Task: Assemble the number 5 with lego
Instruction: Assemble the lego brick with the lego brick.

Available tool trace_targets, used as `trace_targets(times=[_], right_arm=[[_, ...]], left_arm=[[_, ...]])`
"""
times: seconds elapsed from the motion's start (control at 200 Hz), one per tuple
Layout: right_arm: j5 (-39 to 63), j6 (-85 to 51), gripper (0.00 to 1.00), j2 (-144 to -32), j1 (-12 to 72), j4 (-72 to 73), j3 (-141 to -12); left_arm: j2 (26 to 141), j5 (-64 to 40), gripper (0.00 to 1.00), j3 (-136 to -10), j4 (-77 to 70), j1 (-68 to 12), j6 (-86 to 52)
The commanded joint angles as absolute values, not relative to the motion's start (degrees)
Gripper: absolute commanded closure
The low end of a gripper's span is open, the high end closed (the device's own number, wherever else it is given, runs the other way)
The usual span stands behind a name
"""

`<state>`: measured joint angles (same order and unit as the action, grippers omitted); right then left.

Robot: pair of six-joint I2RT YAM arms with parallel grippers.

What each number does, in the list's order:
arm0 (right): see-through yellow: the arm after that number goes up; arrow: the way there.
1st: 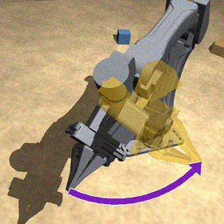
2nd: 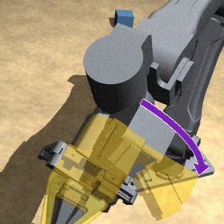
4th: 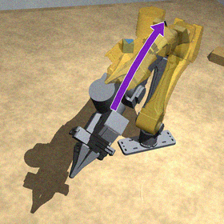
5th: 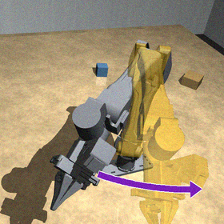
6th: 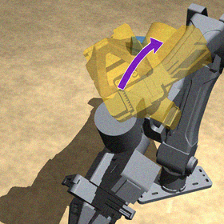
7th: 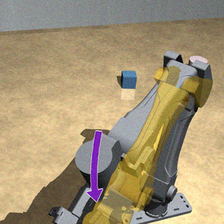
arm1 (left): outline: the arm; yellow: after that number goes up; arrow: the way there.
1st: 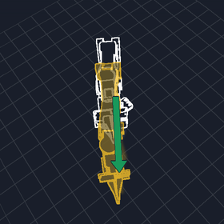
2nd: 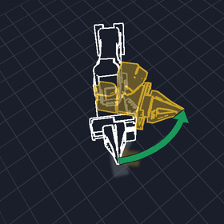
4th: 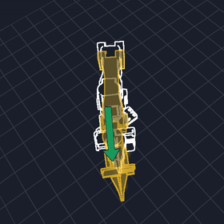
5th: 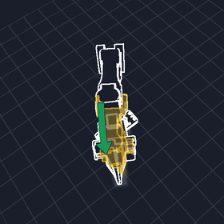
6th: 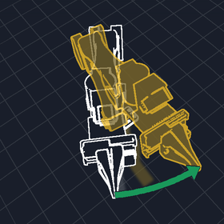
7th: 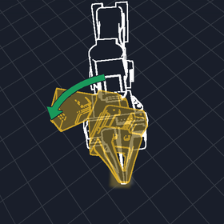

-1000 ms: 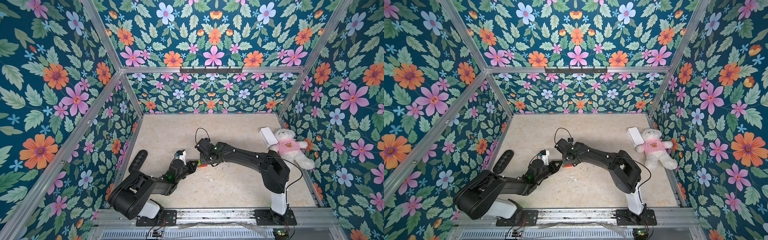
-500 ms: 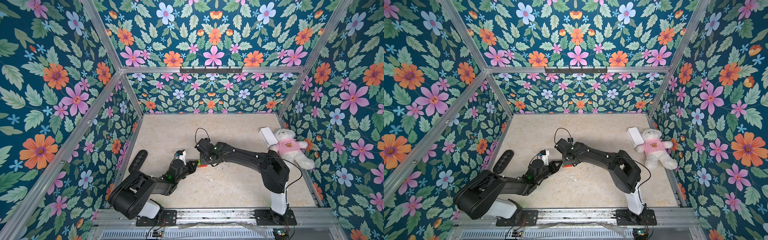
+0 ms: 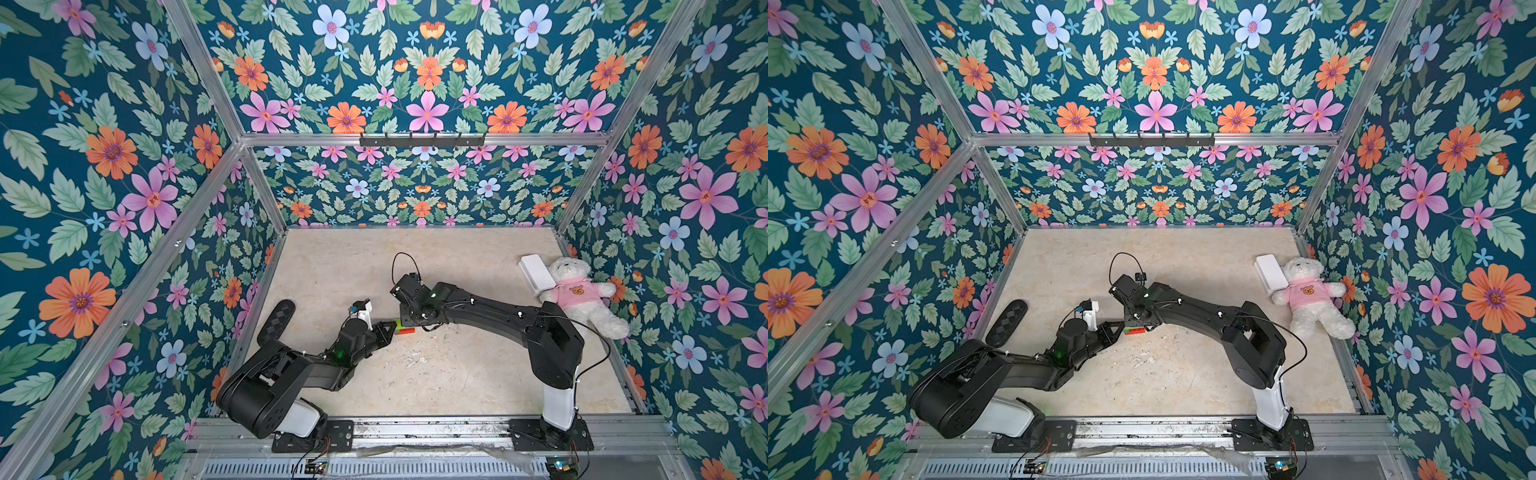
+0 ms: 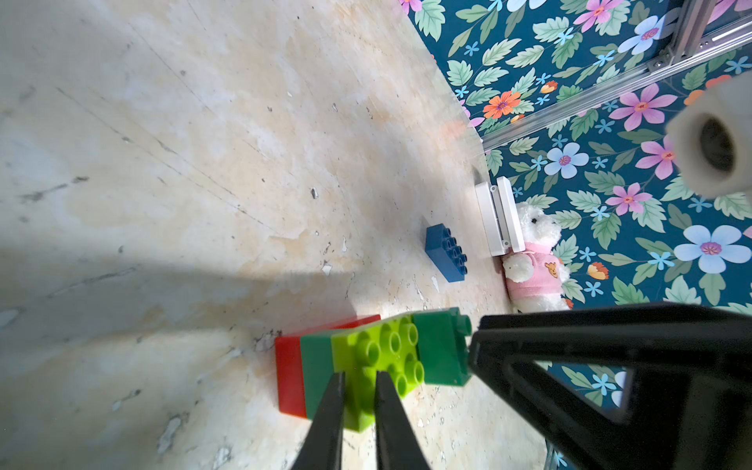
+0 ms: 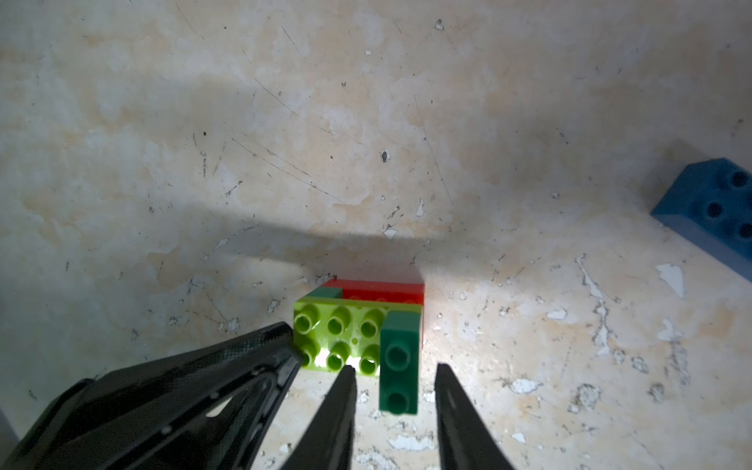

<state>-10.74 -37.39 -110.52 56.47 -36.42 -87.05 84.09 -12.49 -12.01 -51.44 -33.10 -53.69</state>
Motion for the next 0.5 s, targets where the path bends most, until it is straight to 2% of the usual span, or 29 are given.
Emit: trace_targets(times=[0.0,0.135,0.2,0.37,0.495], right_arm=[[-12.04,-37.09,0.62,-108.95,56.17,-36.41,-86.37],[-11.09,-37.41,0.58,-104.82,54.84,-32.20,-81.09],[-8.35,-37.69,0.50,-100.55,53.22,-25.85,-74.97],[3.86,-38.40,0.37,-88.54,47.28,-3.33,-55.96],[15.41,-44.00,0.32,-83.50,41.18,20.83,-40.50]], left_arm=[[84.60,-10.90,0.83,-11.60,-38.41,-33.11,-52.71],[84.32,-10.85,0.83,-11.78,-37.93,-33.11,-52.56],[84.29,-10.83,0.83,-11.78,-37.65,-33.11,-52.52],[83.79,-10.55,0.83,-11.78,-36.80,-33.10,-52.23],[83.56,-10.38,0.83,-11.86,-36.34,-33.11,-52.21]])
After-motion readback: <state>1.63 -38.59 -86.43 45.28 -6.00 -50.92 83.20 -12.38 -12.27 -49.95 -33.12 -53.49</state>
